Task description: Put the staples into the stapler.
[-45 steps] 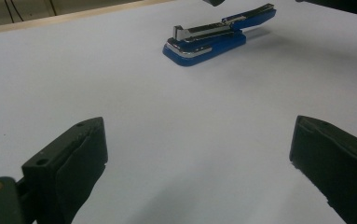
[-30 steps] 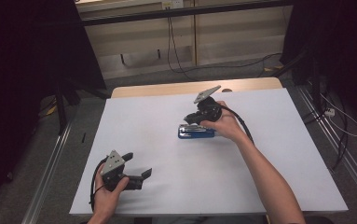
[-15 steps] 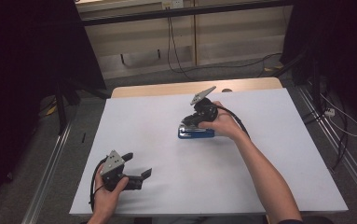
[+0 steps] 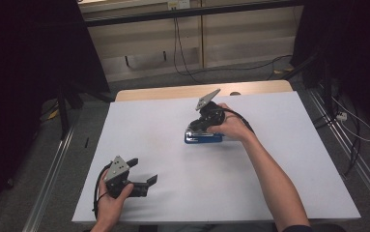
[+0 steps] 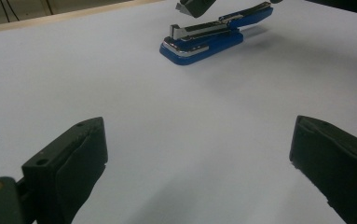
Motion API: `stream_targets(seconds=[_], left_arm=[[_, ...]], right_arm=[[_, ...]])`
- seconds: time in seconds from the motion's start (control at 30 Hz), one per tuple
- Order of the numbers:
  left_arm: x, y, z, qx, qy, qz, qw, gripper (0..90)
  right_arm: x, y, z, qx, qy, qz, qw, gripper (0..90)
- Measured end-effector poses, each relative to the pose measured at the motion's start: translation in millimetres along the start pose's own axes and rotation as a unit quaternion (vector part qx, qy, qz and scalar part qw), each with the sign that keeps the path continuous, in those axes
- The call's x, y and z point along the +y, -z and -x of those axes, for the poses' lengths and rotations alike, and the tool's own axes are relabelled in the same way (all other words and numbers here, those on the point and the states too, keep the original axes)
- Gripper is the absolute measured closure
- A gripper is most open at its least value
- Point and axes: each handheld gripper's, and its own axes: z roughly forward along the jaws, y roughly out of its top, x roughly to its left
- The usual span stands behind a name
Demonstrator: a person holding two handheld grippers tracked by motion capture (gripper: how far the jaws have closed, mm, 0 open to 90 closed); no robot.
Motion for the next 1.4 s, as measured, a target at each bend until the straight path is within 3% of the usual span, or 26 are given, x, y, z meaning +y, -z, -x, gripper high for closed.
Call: stream_targets(seconds=[0.37, 0.9, 1.4], left_arm=[[0.2, 0.7, 0.2, -0.002, -0.004, 0.002, 1.0, 4.2], [0.1, -0.7, 1.1, -0.002, -0.001, 0.0, 1.0, 4.2], [-0.1, -1.1, 1.7, -0.004, -0.006, -0.003, 1.0, 4.2]], right_arm=[[-3.9, -4.4, 5.1, 0.01, 0.008, -0.016, 0.9998, 79.2], [0.7, -2.5, 5.0, 0.014, 0.051, -0.036, 0.9979, 79.2], [-0.6, -10.0, 4.4, 0.023, 0.069, -0.048, 0.9962, 79.2]])
